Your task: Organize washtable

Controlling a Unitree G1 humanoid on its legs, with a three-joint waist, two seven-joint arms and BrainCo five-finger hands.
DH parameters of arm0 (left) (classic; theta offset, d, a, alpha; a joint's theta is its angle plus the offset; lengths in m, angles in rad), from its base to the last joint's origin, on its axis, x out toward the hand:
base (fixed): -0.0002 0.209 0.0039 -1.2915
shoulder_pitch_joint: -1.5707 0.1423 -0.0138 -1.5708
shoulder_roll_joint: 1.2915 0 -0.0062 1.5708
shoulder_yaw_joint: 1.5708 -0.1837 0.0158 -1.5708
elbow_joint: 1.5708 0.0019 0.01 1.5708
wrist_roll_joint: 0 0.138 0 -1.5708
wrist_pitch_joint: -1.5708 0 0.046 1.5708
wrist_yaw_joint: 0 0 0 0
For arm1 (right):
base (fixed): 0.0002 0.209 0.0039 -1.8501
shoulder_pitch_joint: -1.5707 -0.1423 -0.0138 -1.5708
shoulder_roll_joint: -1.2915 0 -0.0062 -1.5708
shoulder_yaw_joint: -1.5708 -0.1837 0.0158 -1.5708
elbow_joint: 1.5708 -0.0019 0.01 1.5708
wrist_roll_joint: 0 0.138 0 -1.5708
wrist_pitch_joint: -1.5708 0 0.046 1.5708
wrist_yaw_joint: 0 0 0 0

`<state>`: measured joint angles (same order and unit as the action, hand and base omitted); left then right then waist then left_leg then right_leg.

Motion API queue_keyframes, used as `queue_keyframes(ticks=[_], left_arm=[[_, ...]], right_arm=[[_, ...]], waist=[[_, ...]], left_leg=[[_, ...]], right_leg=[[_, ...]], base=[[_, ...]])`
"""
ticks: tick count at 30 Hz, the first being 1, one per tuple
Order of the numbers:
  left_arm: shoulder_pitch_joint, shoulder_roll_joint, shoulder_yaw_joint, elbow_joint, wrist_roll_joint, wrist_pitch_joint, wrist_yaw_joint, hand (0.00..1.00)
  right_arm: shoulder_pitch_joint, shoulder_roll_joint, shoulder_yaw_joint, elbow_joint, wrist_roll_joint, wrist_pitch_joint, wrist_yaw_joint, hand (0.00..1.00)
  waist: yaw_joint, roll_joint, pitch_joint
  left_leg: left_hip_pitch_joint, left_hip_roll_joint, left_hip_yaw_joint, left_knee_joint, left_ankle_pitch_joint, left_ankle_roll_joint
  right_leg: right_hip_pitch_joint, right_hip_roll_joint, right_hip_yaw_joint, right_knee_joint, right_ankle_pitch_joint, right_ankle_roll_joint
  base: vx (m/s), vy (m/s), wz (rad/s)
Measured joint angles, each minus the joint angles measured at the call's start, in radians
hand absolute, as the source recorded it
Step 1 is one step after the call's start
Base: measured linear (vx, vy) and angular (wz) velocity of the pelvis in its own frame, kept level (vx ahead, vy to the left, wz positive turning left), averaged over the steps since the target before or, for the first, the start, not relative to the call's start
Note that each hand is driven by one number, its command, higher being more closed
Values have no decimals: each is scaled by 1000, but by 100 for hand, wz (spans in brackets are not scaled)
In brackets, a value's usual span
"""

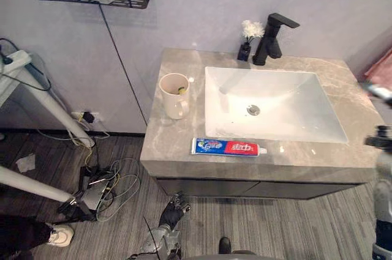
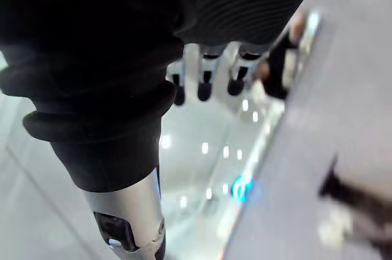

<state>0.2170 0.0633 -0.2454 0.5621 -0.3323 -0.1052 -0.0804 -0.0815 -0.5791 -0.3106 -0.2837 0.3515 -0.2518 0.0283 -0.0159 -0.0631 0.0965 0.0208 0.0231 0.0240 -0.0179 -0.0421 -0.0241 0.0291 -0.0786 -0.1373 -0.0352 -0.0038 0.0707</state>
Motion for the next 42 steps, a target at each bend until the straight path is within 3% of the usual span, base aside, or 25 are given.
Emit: queue_keyframes(ticks=[1,7,13,25,29,42], left_arm=[[0,0,-2,0,0,0,-8,0],[5,2,-29,0,-1,0,-29,0],[0,12,-33,6,-2,0,-45,0],[-4,39,-76,18,-10,0,-60,0],[-4,40,-79,19,-10,0,-70,0],[-18,53,-109,27,-10,0,-70,0]], right_arm=[[-1,-1,48,0,0,9,34,0],[1,-31,227,10,1,46,162,0],[3,-87,332,83,-1,85,259,0],[1,-193,369,160,-107,103,279,0],[1,-194,368,192,-167,103,276,0],[1,-195,366,192,-176,103,280,0]], waist=[[11,1,0],[9,-2,21],[29,-3,23],[30,-11,40],[28,-11,40],[27,-16,45]], left_leg=[[-2,-4,-6,0,0,0],[-18,-17,-55,2,9,13],[-30,-31,-79,8,11,17],[-62,-40,-91,18,22,28],[-64,-40,-89,18,24,28],[-79,-41,-75,15,28,29]], right_leg=[[1,-3,-4,0,-1,1],[0,-14,-53,15,-1,1],[0,-28,-75,18,-1,1],[-25,-31,-83,29,-1,1],[-29,-31,-80,30,-1,1],[-53,-32,-63,31,-2,1]], base=[[1,21,19],[-12,21,23],[-13,25,13],[-41,8,4],[-35,3,-2],[-8,4,-3]])
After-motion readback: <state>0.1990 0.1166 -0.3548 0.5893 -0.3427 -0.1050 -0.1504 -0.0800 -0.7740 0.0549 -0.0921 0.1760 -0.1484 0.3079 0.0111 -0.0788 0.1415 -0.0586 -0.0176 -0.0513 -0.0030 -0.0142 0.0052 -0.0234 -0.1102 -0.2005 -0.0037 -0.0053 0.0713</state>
